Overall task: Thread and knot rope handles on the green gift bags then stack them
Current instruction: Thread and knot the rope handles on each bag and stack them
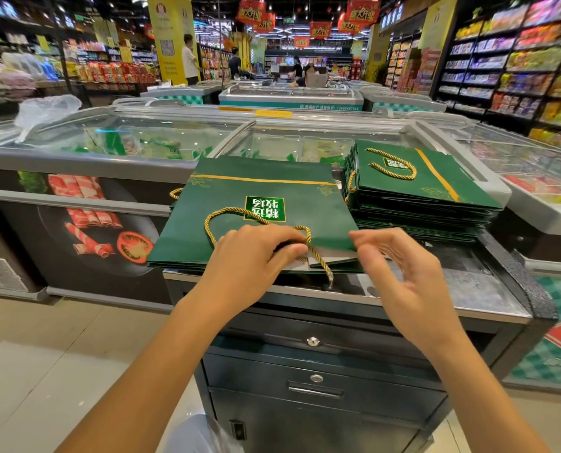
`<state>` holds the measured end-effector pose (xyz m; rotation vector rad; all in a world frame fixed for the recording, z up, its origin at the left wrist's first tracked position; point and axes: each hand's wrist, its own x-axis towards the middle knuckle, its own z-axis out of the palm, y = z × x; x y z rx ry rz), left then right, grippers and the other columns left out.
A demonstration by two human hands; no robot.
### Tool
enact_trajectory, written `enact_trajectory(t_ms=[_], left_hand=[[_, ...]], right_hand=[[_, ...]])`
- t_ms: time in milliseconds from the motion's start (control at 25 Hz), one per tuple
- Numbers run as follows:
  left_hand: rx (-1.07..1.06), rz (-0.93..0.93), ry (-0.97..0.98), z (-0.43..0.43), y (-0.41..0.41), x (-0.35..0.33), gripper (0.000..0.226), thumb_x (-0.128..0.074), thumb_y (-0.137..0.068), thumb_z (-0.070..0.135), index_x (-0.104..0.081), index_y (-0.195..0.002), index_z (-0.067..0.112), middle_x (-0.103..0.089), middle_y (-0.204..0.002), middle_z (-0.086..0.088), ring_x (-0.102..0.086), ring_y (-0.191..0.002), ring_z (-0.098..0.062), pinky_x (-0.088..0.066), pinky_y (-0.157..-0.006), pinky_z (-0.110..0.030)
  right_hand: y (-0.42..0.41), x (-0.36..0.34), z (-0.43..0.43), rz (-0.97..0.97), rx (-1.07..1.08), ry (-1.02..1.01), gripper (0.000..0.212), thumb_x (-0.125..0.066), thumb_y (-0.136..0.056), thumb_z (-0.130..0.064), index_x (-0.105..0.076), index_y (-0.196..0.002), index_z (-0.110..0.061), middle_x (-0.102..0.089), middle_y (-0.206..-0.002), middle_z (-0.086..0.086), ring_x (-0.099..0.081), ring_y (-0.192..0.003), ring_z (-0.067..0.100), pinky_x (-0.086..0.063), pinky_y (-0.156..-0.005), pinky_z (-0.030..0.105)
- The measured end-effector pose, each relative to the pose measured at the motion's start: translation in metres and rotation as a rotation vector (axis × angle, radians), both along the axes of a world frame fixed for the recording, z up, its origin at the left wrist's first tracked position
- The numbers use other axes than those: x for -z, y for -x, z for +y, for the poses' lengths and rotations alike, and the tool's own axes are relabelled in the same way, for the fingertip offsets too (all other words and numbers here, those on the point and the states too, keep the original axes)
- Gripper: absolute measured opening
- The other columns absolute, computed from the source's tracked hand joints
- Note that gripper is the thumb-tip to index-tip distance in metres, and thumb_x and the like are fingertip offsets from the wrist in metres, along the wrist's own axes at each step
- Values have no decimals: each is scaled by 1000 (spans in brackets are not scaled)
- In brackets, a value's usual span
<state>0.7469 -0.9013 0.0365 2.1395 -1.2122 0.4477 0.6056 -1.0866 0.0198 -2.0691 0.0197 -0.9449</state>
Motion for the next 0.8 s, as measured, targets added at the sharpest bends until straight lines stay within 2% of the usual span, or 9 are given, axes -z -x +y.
enact_trajectory(t_ms=[120,200,240,320,400,520,600,680,800], left_hand=[[48,37,-40,1,-2,4,34,-63,-93,49,-70,-120,29,-70,-118,15,-64,-108,-8,-54,-92,-42],[89,73,-14,0,-2,5,30,-65,-94,42,-72,-117,24,-70,-116,12,-63,-108,-6,-52,-94,-39],[102,81,3,0,-2,5,24,-63,-96,35,-74,-114,22,-70,-113,11,-62,-106,-6,-51,-94,-37],[77,44,10,4,-9,-1,18,-63,-97,22,-74,-112,21,-67,-112,8,-60,-106,-8,-49,-96,-35],[-25,-35,-29,14,-25,-13,23,-68,-94,18,-72,-116,23,-62,-121,5,-53,-116,-15,-43,-104,-37],[-14,-32,-210,17,-49,-39,42,-69,-93,25,-62,-134,33,-51,-145,5,-39,-138,-19,-30,-116,-44],[52,26,-390,5,-57,-47,44,-64,-96,32,-56,-139,38,-47,-150,7,-36,-142,-18,-27,-117,-49],[46,59,-505,-6,-63,-48,34,-63,-96,38,-62,-130,38,-55,-139,6,-45,-132,-19,-34,-111,-49],[15,21,-483,-13,-69,-48,13,-67,-94,35,-71,-104,29,-60,-106,4,-52,-102,-16,-46,-94,-42]], right_hand=[[-28,-13,-12,194,30,-4,29,-54,-104,-34,-65,-130,-26,-65,-131,-13,-58,-126,6,-45,-105,26],[-47,-15,-18,408,52,68,41,-60,-99,-42,-60,-137,-30,-50,-150,-9,-41,-143,9,-32,-111,25],[-53,-13,-19,455,59,75,47,-65,-95,-45,-58,-139,-31,-43,-154,-8,-35,-146,9,-28,-112,26],[-55,-8,-17,430,77,11,56,-71,-89,-49,-57,-140,-31,-42,-152,-9,-37,-143,10,-31,-114,30],[-53,-2,-16,392,98,-49,57,-73,-86,-52,-58,-138,-34,-48,-142,-11,-44,-131,11,-39,-110,33],[-56,5,-17,397,137,-52,52,-71,-84,-58,-58,-132,-42,-53,-134,-9,-47,-122,12,-41,-107,41],[-57,5,-17,392,140,-71,49,-72,-84,-58,-59,-129,-42,-57,-131,-7,-49,-122,16,-42,-107,46],[-57,6,-17,396,137,-75,50,-73,-83,-57,-60,-129,-42,-58,-129,-6,-50,-121,17,-44,-105,45],[-56,8,-18,394,145,-80,55,-74,-81,-60,-60,-131,-42,-60,-127,-5,-52,-117,17,-47,-102,46]])
